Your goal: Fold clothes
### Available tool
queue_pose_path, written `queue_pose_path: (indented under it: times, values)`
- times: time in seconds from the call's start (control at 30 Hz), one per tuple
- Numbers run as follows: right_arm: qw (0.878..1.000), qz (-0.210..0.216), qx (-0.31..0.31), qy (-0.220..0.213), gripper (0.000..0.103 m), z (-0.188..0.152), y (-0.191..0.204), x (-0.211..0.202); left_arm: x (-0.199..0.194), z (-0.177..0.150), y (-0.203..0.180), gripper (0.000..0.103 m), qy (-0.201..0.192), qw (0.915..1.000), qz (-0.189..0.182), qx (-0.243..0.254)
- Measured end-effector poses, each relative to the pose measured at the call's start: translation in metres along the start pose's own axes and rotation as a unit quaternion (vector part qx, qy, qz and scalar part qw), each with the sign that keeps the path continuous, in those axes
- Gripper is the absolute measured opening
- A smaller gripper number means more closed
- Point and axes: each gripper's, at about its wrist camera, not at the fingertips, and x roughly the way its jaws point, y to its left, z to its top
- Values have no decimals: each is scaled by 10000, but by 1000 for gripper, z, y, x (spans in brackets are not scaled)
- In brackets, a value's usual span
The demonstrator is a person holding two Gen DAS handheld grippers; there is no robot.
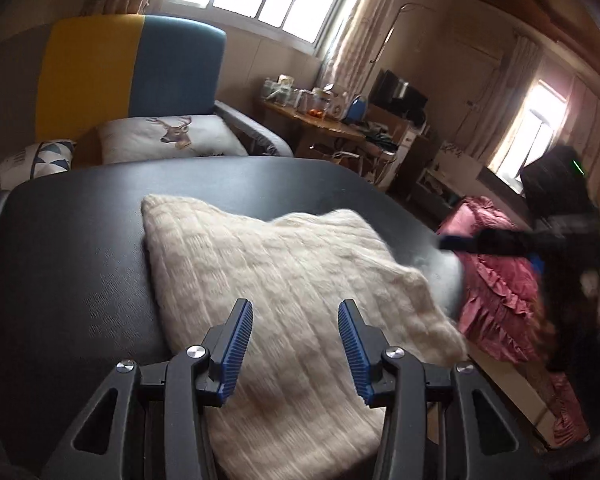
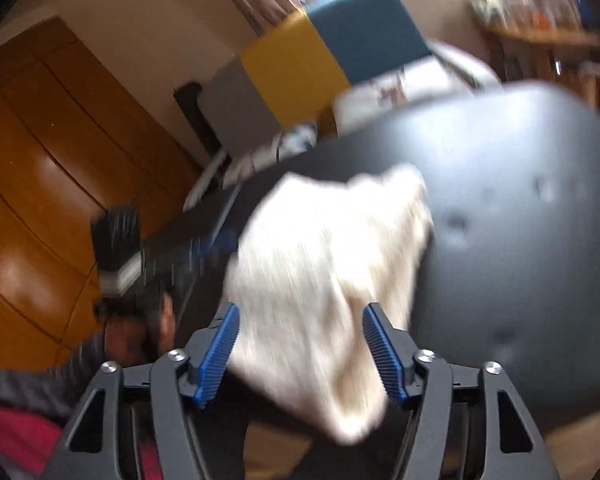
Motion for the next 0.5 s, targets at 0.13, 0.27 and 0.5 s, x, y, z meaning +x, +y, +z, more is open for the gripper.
queue_pose_path:
  times: [0.13,0.27,0.5]
  values:
    - [9992,114,-367,105,69,54,31,51,8,-30,-18,45,261,9990,-76,355]
    - [9942,437,-684,710,69,95,68,119,31,-57,-14,46,624,9979,-120,139]
    - [9647,-239,-708,2525,62,115,52,277,32,-64,3,45,465,9972,-421,-418]
